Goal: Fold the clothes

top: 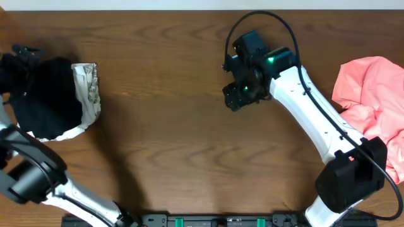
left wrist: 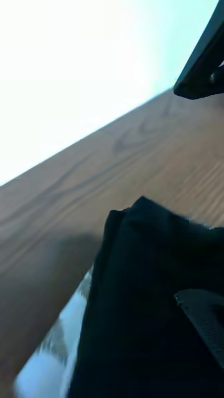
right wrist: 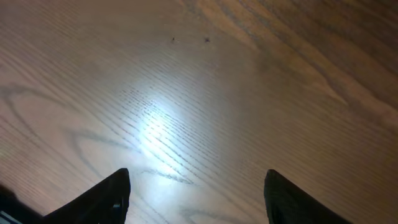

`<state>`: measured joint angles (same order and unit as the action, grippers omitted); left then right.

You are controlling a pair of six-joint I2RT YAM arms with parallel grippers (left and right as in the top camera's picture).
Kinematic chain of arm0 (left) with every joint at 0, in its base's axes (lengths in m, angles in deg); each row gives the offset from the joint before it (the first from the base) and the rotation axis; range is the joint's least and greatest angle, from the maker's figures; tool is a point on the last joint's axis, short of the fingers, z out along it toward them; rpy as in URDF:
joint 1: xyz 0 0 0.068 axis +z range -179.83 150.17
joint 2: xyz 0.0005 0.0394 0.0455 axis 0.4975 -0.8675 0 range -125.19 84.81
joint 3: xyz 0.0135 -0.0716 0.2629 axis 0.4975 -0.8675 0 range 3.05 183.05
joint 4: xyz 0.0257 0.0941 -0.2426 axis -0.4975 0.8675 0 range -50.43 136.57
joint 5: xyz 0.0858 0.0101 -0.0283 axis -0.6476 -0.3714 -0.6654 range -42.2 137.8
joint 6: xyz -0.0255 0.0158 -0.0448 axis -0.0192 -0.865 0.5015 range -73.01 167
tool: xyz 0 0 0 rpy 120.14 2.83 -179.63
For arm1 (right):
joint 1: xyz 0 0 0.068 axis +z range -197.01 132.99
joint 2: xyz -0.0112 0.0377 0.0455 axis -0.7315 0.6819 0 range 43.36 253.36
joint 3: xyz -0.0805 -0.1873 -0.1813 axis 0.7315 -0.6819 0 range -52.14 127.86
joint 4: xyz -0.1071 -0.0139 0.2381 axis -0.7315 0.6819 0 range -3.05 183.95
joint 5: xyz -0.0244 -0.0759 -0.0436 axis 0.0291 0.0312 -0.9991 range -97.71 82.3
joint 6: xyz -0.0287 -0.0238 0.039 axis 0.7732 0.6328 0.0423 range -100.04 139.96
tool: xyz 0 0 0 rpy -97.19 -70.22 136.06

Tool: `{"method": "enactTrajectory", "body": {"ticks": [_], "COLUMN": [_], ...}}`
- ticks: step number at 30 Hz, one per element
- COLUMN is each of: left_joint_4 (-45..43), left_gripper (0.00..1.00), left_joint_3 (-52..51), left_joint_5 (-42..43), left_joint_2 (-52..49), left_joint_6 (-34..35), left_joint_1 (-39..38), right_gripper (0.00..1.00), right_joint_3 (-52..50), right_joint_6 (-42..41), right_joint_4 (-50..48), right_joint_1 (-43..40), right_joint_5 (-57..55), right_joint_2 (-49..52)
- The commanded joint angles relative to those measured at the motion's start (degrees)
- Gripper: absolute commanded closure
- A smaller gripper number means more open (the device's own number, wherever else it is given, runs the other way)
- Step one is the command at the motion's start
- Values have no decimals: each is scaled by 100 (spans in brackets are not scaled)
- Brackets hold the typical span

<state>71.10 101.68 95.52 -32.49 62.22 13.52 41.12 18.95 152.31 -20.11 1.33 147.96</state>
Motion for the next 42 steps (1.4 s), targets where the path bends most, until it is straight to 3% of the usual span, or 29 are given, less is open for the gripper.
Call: {"method": "enactTrajectory", "body": {"ticks": [1,11,15,21,30,32,34,38,40,41,42], "left_joint_4": [-256,-551,-557,-599,-511,-275,195,1285,1725,1932,2079], "left_gripper": [2,2,2,2,2,2,2,2,2,2,2], "left_joint_3": [-70,-70,-70,-28,-24,-24,-24,-24,-24,-24,-24], "left_joint_5": [1182,2667,2837,2761,2455,2157,1515,-664,-1467,-1871,-2192], "left_joint_2": [-393,-1488,-1478,-925,892,1305,1711,2404,2616,2702,2756], "left_joint_6": [4,-315,-317,-310,-247,-258,-719,-1425,-1556,-1565,-1563], "left_joint_1": [103,216,216,216,155,55,-125,-754,-1145,-1375,-1574], "right_gripper": [33,33,33,33,31,31,29,24,14,1,1], "right_joint_3": [39,39,39,39,39,39,42,192,332,407,487], "right_joint_6": [-63,-66,-66,-66,-63,-63,-68,-216,-214,-214,-216], "right_joint_4": [59,109,120,92,7,-50,-188,-337,-345,-348,-363], "right_joint_1": [-37,-37,-37,-37,-37,-37,-66,-247,-404,-490,-595], "right_joint_5": [22,22,22,22,15,-44,-114,-109,-109,-107,-101], "right_joint_2": [-13,-13,-13,-13,-13,-13,-13,-15,-15,-15,-15]}}
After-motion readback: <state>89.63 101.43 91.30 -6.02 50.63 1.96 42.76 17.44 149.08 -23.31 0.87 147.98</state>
